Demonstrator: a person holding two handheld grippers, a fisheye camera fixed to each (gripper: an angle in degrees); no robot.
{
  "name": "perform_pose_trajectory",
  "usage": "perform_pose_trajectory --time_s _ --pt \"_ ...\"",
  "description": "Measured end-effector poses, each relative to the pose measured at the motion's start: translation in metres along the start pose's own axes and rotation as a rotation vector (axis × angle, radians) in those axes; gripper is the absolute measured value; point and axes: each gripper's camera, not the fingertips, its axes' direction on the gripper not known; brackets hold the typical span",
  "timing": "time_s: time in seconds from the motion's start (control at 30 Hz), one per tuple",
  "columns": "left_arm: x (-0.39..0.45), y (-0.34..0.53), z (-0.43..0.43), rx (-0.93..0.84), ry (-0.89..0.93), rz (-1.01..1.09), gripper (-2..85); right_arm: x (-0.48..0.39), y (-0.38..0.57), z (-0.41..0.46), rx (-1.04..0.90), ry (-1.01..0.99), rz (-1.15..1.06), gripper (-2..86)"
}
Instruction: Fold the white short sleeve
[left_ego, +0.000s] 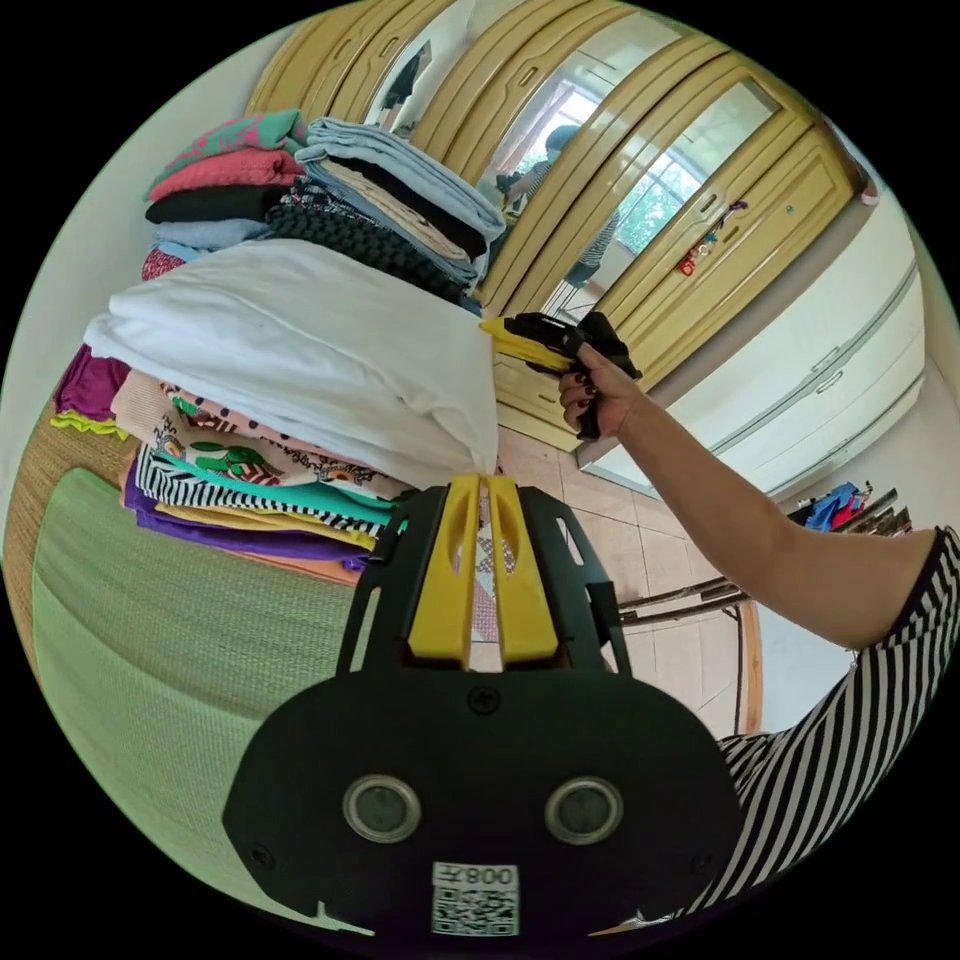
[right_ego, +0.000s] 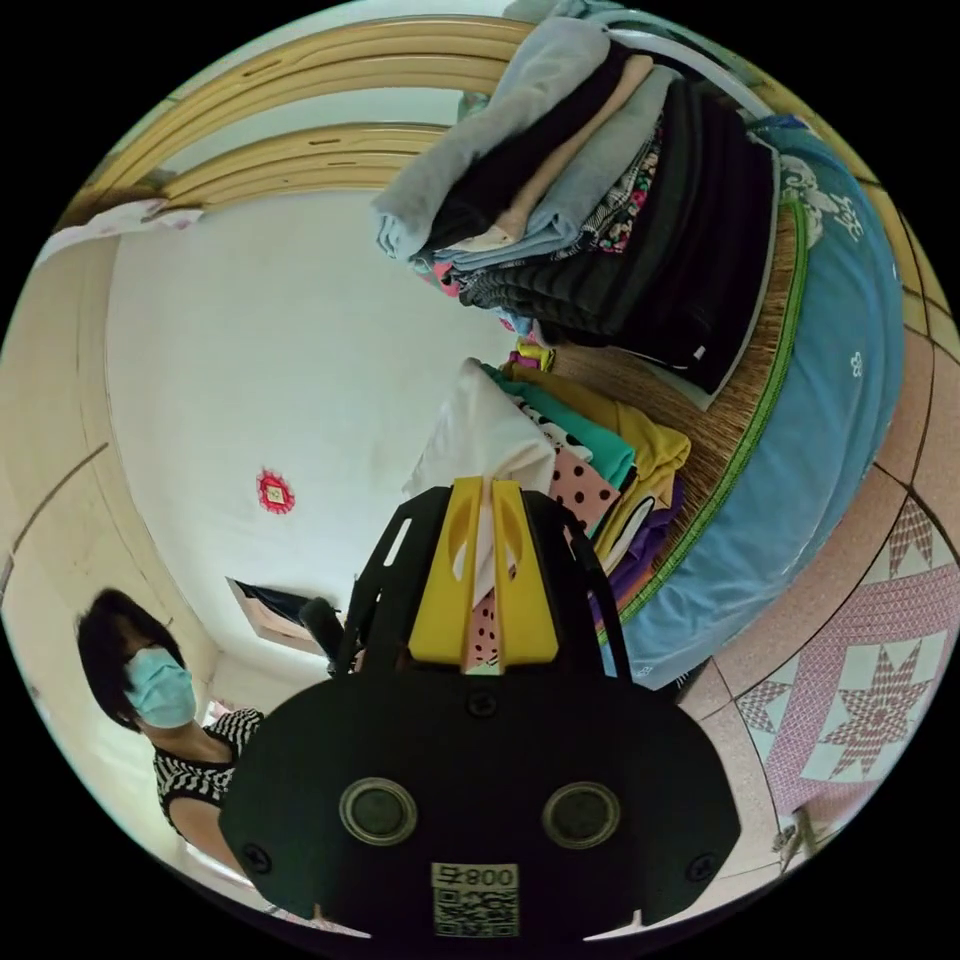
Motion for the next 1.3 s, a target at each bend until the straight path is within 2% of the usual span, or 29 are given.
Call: perform_pose_trajectory --time_s 0.17,0.23,0.37,0.47,0.5,0.53,0.77,0.9,1.0,1.07,1.13,1.3 --pt "-0.007 0.013 -0.047 0.080 0.018 0.010 0.9 -0.014 0.046 -0.007 0.109 0.064 -0.047 0.3" --pt "-0.018 0.010 -0.070 0.130 -0.027 -0.003 0.6 -0.030 0.065 0.002 0.141 0.087 -0.105 0.2" --pt "-0.048 -0.012 -0.091 0.154 -0.055 -0.065 0.3 -0.077 0.090 0.072 0.032 0.197 -0.300 0.1" --pt "-0.072 -0.027 -0.092 0.101 -0.129 -0.102 0.2 -0.091 0.104 0.142 -0.086 0.452 -0.408 0.1" --pt "-0.083 -0.028 -0.086 0.036 -0.161 -0.136 0.2 -0.087 0.109 0.170 -0.152 0.551 -0.428 0.1" --pt "-0.093 -0.026 -0.086 0.016 -0.139 -0.153 0.2 -0.083 0.112 0.182 -0.171 0.577 -0.429 0.1" --pt "-0.100 -0.012 -0.146 0.108 -0.086 -0.171 0.2 -0.074 0.142 0.223 -0.156 0.531 -0.408 0.1" --pt "-0.103 -0.021 -0.199 0.230 -0.096 -0.159 0.2 -0.106 0.168 0.250 -0.108 0.508 -0.521 0.1" --pt "-0.116 -0.040 -0.228 0.250 -0.176 -0.171 0.2 -0.123 0.185 0.289 -0.127 0.553 -0.603 0.1" --pt "-0.130 -0.050 -0.240 0.229 -0.238 -0.191 0.1 -0.122 0.193 0.319 -0.165 0.619 -0.629 0.1" --pt "-0.154 -0.056 -0.240 0.107 -0.321 -0.207 0.1 -0.116 0.200 0.349 -0.203 0.668 -0.630 0.1" --pt "-0.173 -0.041 -0.265 0.070 -0.343 -0.266 0.1 -0.109 0.222 0.403 -0.184 0.646 -0.664 0.1"
